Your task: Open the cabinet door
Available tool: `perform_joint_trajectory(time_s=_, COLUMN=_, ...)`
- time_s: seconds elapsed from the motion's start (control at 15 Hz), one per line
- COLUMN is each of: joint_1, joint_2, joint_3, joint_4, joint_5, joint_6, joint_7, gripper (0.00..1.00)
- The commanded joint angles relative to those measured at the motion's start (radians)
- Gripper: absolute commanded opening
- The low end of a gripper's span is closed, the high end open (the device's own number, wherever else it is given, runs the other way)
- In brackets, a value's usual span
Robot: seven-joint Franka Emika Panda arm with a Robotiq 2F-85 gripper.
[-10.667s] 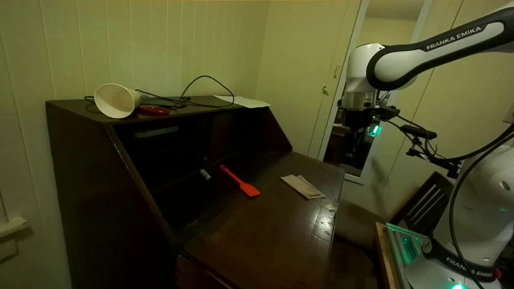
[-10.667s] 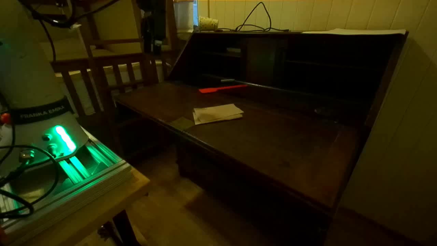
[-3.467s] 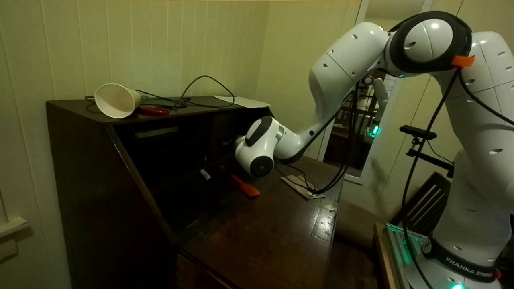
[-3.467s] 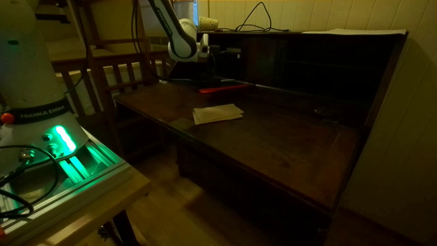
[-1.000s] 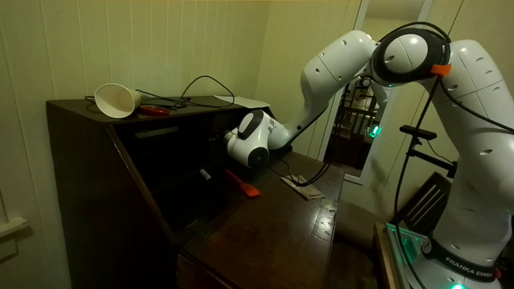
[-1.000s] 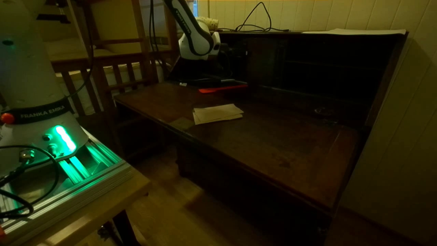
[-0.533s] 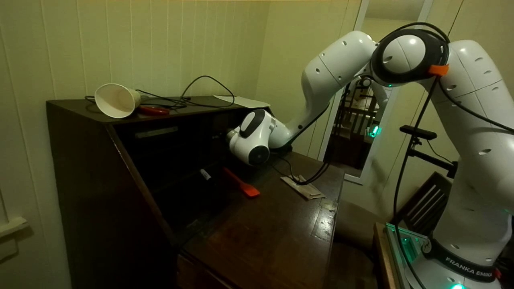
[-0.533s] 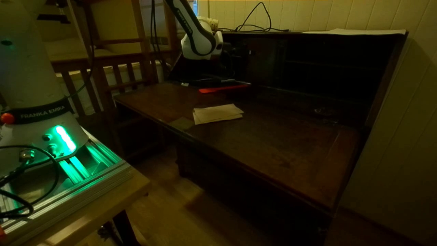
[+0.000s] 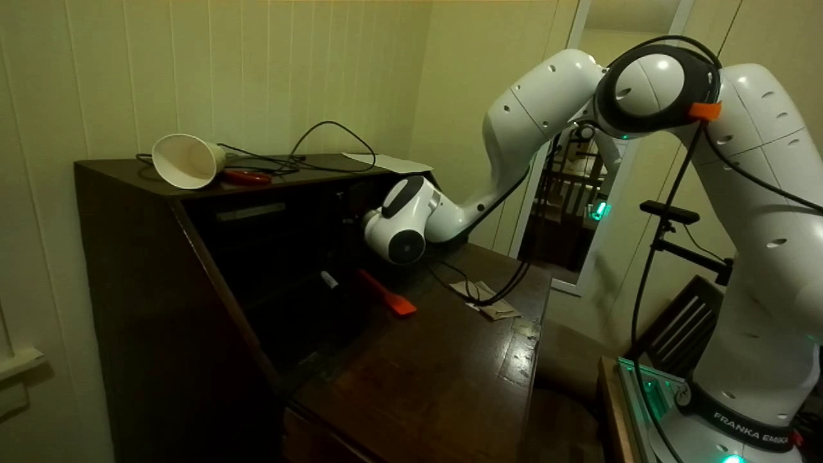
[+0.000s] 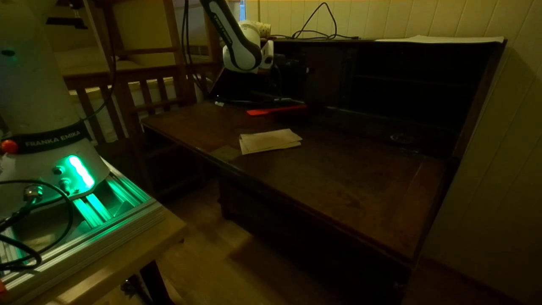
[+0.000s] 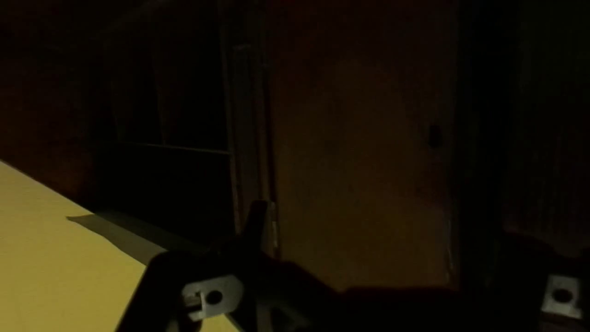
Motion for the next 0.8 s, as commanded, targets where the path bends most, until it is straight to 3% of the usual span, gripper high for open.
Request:
perform_joint_trajectory(time_s=0.0, joint_1=0.005, joint_2=-0.040, joint_3=0.002, joint_4=-0.127, joint_5=0.179, joint_6=-0.105, joint_7=0.039, gripper=1.00)
perform_joint_trajectory(time_s=0.27, joint_1=0.057, joint_2=-0.084, joint_3=0.024, joint_4=-0.265, joint_5=0.362, joint_6=-0.302, joint_7=0.133, gripper=1.00)
perform_joint_trajectory(time_s=0.4, joint_1=0.000, joint_2=-0.089, joint_3=0.136, joint_4=-0.258, joint_5=0.445, joint_6=-0.415, joint_7=0.085, gripper=1.00)
perform_joint_trajectory(time_s=0.47, joint_1=0.070, joint_2=-0.099, joint_3=0.066, joint_4=-0.322, joint_5=0.509, joint_6=-0.421, joint_7=0.166, gripper=1.00)
perform_joint_trajectory(time_s=0.53, joint_1=-0.024, joint_2=-0.090, joint_3=0.178, joint_4=-0.279, joint_5=0.555, joint_6=-0.462, joint_7=0.094, gripper=1.00)
perform_joint_trajectory(time_s=0.67, joint_1=-0.035, joint_2=-0.093, joint_3=0.184, joint_4=-0.297, joint_5=0.650, joint_6=-0.474, joint_7=0.110, gripper=1.00)
perform_joint_trajectory(time_s=0.73, joint_1=0.024, joint_2=-0.108, joint_3=0.120, joint_4=-0.298, joint_5=0.724, joint_6=-0.445, joint_7=0.117, gripper=1.00)
